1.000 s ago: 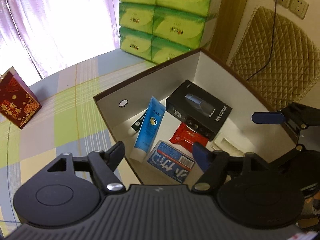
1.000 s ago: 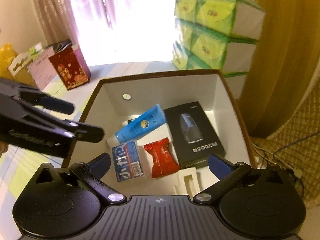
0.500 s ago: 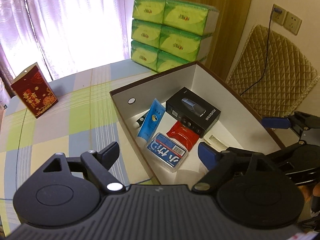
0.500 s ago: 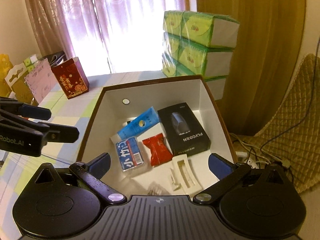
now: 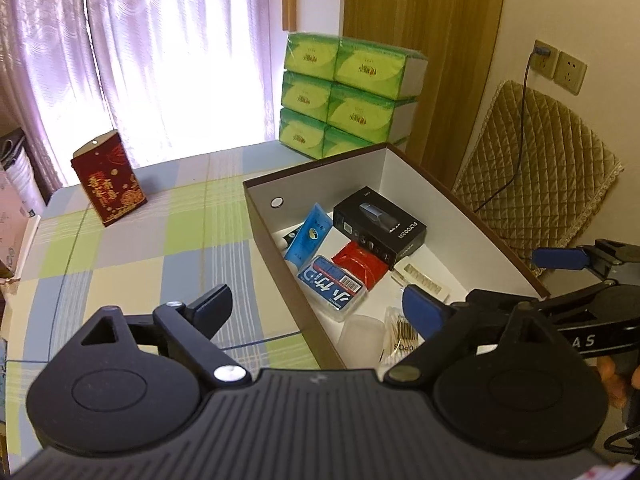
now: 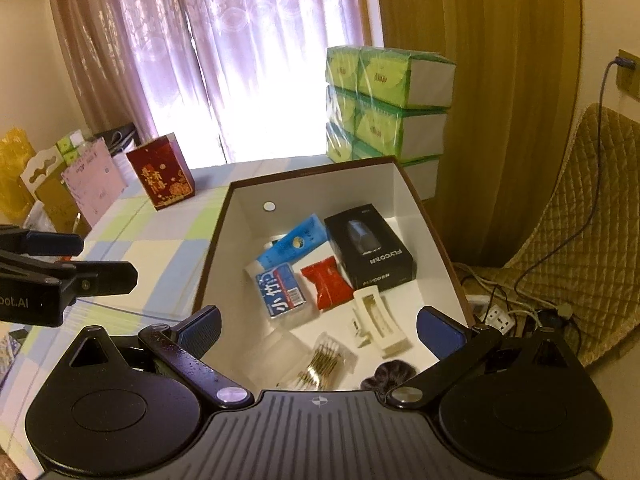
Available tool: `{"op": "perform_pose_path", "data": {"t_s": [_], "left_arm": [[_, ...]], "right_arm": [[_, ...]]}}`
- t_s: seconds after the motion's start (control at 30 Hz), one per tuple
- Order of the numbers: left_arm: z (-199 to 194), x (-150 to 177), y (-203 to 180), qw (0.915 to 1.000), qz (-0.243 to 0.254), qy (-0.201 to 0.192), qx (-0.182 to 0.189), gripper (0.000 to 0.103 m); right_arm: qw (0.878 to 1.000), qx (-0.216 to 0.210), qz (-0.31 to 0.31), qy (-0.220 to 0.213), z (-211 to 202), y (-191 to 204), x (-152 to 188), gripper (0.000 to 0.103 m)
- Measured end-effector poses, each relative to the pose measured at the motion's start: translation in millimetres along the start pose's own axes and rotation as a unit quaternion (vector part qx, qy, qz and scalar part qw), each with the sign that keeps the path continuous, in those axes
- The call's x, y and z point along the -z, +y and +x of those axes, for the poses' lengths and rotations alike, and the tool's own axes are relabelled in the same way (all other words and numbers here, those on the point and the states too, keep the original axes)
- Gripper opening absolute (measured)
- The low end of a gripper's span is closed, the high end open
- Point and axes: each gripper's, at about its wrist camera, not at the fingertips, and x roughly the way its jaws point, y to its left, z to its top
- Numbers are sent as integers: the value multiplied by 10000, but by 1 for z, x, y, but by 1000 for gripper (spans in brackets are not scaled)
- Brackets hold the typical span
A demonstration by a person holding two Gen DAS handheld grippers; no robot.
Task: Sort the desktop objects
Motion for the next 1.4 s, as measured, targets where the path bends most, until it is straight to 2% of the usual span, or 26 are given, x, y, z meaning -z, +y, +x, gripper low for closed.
{"op": "perform_pose_path", "data": {"t_s": [0.2,0.4,0.7,1.0,1.23,1.4], "left_arm": [[-23,17,-3,9993,-26,-283,-231,95],[-40,30,-6,9986,-22,-450,-264,99],[-52,48,-9,9983,-11,-474,-335,99],[-54,63,-8,9988,-62,-252,-416,99],[-46,76,-7,9986,-230,112,-470,99],[-45,82,-7,9980,-282,230,-510,99]], "right_arm": [[9999,-63,13,-78,-19,8,12,101],[9999,-118,16,-123,-33,17,23,101],[9998,-78,159,-125,-47,18,36,101],[9998,163,77,1,-52,21,55,101],[9998,145,54,151,-51,21,68,101],[9997,113,16,220,-49,22,73,101]]}}
